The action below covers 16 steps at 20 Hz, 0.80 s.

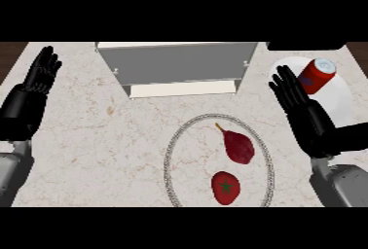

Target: Pick the pear from the placemat and place it in the tiered shelf

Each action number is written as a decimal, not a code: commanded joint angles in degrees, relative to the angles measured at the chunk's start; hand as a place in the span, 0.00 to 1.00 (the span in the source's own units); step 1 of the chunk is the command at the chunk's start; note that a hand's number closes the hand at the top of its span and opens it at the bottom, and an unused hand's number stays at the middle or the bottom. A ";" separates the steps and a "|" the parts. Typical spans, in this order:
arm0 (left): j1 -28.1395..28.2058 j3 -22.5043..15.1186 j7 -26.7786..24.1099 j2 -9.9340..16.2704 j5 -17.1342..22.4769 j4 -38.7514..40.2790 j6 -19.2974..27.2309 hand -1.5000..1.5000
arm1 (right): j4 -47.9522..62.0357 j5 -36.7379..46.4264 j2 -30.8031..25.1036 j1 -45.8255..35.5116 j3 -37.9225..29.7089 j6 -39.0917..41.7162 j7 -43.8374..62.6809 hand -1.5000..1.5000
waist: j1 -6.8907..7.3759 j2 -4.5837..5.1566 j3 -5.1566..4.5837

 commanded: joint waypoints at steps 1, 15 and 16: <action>1.90 -0.99 2.02 -3.03 -1.50 -2.96 2.60 0.50 | 3.33 -3.12 0.90 -3.43 -0.67 7.04 0.96 1.00 | 1.26 -0.16 -0.40; 9.54 -2.95 13.09 -10.38 1.76 -6.58 9.56 0.50 | 27.43 -29.52 0.37 -19.58 -4.48 49.40 8.18 0.00 | 4.12 0.49 -0.25; 7.49 -3.63 14.61 -10.98 0.24 -7.51 11.70 0.50 | 27.59 -29.16 -1.36 -22.09 -4.59 52.86 8.49 0.00 | 3.98 0.48 -0.21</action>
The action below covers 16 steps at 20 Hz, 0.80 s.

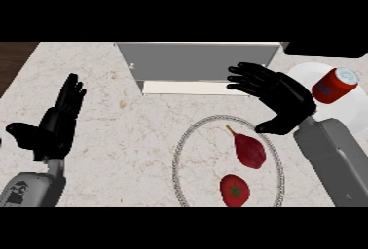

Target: Pick the pear from the placemat and place it in the tiered shelf

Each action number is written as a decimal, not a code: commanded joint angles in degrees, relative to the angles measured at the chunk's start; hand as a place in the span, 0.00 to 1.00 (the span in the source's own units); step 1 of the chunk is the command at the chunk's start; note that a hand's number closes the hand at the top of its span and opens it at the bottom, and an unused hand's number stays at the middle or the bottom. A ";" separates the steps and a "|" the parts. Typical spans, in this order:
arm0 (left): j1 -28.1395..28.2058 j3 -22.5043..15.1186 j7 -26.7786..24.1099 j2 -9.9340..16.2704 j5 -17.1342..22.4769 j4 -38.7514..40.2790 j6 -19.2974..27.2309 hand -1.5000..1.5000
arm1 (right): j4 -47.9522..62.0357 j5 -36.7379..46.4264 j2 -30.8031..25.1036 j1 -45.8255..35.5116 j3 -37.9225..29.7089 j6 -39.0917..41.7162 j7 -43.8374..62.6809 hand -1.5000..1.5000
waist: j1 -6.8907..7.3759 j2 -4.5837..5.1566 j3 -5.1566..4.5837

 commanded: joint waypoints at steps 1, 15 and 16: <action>1.50 -1.01 1.43 -1.03 -1.04 -2.08 1.63 0.50 | 6.97 -2.87 -4.19 -7.18 -1.72 15.47 1.36 0.00 | -0.34 -0.06 -0.06; 4.31 -0.79 1.43 -2.04 -2.76 -3.18 3.83 0.50 | -11.09 32.81 -13.75 -17.85 3.46 27.86 -1.63 0.00 | -2.61 -0.62 -0.15; 2.46 0.38 7.11 1.07 -1.23 -8.01 2.47 0.50 | -10.92 35.15 -12.78 -18.54 4.26 26.60 -0.98 0.00 | -2.05 -0.81 -0.09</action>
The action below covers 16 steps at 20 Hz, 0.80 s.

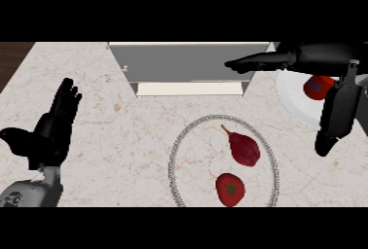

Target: Pick the pear from the placemat and place it in the tiered shelf

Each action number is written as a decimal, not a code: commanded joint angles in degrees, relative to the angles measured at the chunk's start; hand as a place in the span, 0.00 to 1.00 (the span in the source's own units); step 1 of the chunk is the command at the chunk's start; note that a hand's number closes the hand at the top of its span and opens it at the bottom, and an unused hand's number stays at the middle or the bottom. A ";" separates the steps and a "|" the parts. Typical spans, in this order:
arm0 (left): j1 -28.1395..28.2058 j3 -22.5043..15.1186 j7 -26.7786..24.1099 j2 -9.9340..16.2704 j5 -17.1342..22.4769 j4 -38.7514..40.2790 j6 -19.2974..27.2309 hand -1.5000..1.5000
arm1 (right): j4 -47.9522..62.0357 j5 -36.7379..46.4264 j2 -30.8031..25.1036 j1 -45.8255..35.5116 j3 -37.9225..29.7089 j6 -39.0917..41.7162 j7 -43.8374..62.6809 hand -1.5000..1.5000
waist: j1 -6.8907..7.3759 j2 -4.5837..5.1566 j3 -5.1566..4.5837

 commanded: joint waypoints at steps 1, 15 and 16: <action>-1.21 0.17 1.43 -0.78 -0.75 -0.72 1.53 0.50 | -6.66 15.28 3.76 0.27 3.68 -3.25 -1.55 0.00 | -0.59 0.10 0.02; 3.30 2.66 1.06 -0.59 -0.54 -2.74 -1.54 0.50 | -7.10 47.16 2.36 7.37 13.08 -9.37 -12.31 0.00 | -0.84 0.06 -0.06; -1.60 2.01 6.43 -0.56 -1.21 -3.49 -0.38 0.50 | -4.63 49.01 4.30 4.87 13.59 -10.40 -11.84 0.00 | -0.89 0.10 -0.05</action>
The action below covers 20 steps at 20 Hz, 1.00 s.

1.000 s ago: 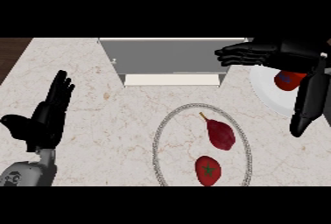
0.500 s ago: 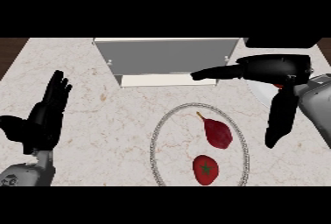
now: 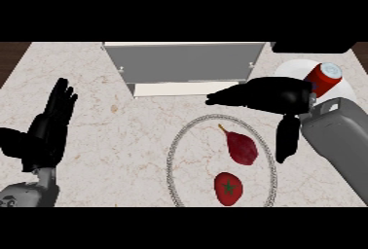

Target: Pick the pear from the placemat and place it in the tiered shelf

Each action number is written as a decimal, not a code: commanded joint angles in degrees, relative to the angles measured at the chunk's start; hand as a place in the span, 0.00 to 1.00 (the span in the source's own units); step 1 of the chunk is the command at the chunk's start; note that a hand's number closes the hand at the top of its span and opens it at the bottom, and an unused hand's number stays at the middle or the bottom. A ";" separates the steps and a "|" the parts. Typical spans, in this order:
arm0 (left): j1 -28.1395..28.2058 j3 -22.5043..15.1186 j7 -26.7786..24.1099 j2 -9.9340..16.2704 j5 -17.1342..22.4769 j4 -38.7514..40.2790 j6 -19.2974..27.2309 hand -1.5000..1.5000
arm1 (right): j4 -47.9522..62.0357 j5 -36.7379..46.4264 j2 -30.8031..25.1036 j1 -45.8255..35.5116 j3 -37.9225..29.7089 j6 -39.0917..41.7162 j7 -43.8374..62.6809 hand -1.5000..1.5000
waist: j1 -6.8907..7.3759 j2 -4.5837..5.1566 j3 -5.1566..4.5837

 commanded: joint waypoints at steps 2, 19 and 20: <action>5.43 0.90 0.61 0.05 0.25 -5.62 -0.92 0.50 | 0.84 9.65 2.43 3.41 2.66 -4.33 -0.68 0.00 | -0.06 -0.21 -0.02; 3.84 0.85 0.09 -5.56 -6.38 -4.13 -1.65 0.50 | 16.49 27.50 8.81 7.84 0.12 -10.94 -19.78 0.00 | -0.42 -0.14 -0.03; -0.88 4.50 -0.63 -3.78 -3.53 1.57 -4.18 0.50 | 22.56 28.25 11.00 3.92 -1.08 -13.94 -21.40 0.00 | -0.27 0.02 -0.03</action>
